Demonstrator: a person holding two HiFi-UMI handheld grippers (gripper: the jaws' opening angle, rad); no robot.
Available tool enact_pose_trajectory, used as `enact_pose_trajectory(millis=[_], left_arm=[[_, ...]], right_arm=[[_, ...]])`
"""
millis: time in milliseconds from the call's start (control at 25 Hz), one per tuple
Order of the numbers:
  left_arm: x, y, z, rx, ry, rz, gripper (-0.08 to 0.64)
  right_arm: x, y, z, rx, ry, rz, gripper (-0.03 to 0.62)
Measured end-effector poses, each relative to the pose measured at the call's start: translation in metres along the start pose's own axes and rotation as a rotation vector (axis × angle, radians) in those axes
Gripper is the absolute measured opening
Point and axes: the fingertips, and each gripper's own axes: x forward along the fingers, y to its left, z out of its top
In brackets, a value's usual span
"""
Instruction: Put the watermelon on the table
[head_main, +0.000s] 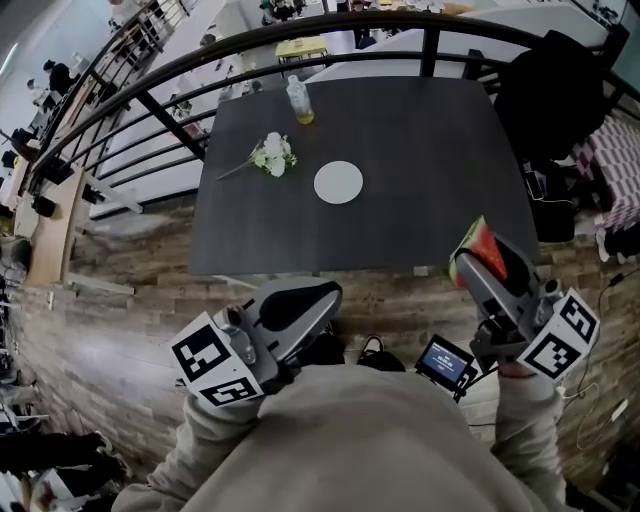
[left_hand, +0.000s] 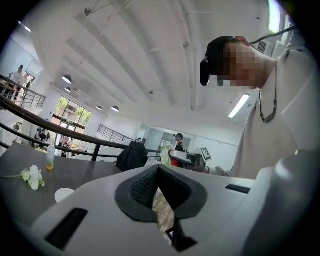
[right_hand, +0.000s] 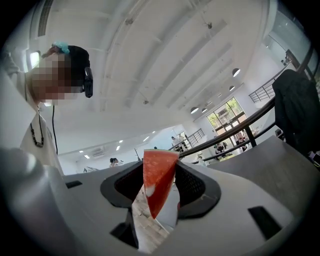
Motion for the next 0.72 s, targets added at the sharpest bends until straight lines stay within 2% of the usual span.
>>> enact_pose_trajectory(millis=[160,600,720], left_arm=[[0.014,0.001,-0.002,0.007,0.010,-0.055,0.003],[0.048,0.019,0.021,0.049,-0.034,-0.194,0.003],[0.053,0.031,0.021,0.044,-0.024,-0.225,0.003]], right_arm=[[-0.007,-0.007,0.003,-0.011,-0.020,-0.032,0.204],[-0.018,-0.010,0.026,-0.074,-0.077,-0.114,0.204],[-0.009,-0.013,0.032,-0.052,-0.102,-0.115,0.204]])
